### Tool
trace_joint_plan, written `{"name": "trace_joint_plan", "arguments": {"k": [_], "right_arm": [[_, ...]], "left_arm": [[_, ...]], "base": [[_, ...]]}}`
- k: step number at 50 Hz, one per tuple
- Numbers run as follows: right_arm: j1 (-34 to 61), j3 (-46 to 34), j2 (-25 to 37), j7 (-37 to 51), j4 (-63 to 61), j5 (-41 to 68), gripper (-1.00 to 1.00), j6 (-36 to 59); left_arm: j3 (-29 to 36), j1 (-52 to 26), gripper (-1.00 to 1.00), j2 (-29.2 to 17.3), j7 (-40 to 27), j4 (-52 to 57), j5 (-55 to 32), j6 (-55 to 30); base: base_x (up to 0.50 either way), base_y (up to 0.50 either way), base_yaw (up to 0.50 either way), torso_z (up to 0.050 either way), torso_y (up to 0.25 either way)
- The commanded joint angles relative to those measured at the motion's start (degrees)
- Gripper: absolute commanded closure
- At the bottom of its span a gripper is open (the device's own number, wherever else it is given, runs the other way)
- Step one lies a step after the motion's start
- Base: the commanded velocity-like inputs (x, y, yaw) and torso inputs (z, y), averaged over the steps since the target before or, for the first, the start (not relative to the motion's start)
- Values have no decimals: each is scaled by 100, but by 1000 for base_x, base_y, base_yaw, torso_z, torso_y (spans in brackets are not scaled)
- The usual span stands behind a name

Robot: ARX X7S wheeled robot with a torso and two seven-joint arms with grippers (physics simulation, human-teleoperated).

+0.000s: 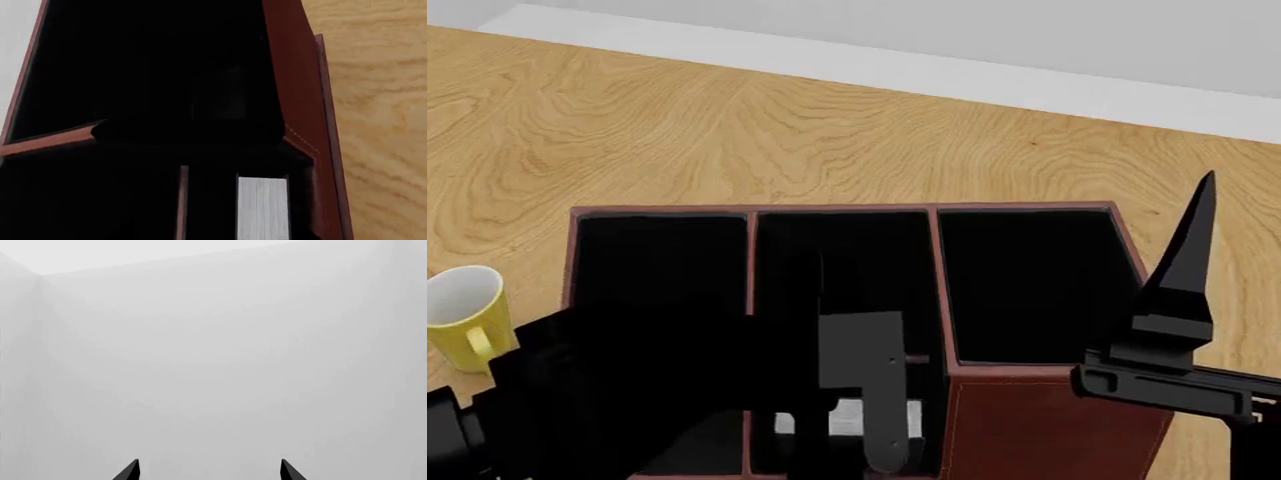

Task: Pick up the book and place it in the back compartment of the caddy.

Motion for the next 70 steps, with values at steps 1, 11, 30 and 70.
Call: {"name": "trace_joint_plan", "arguments": {"k": [1,11,30,70], "right_arm": [[73,-2,-118,-33,-97,-85,-100,149],[150,-88,-136,-47,-65,-106,-100,176],[166,-101,-123,-30,-84,-86,-100,191],[129,-80,-94,-6,-122,-58,-100,164]], "left_arm": [[-262,-156,-100,57,150,-74,-63,-39],[-702,-380,-100,89,-180,-299,-162,55],[-1033,-581,-100,-70,-449,-47,-315,-19],[-2005,-539,-100,-692,-1505,1340,-885,-100]], "base": [[0,0,0,0,0],[0,0,0,0,0],[0,0,0,0,0],[0,0,0,0,0]]}}
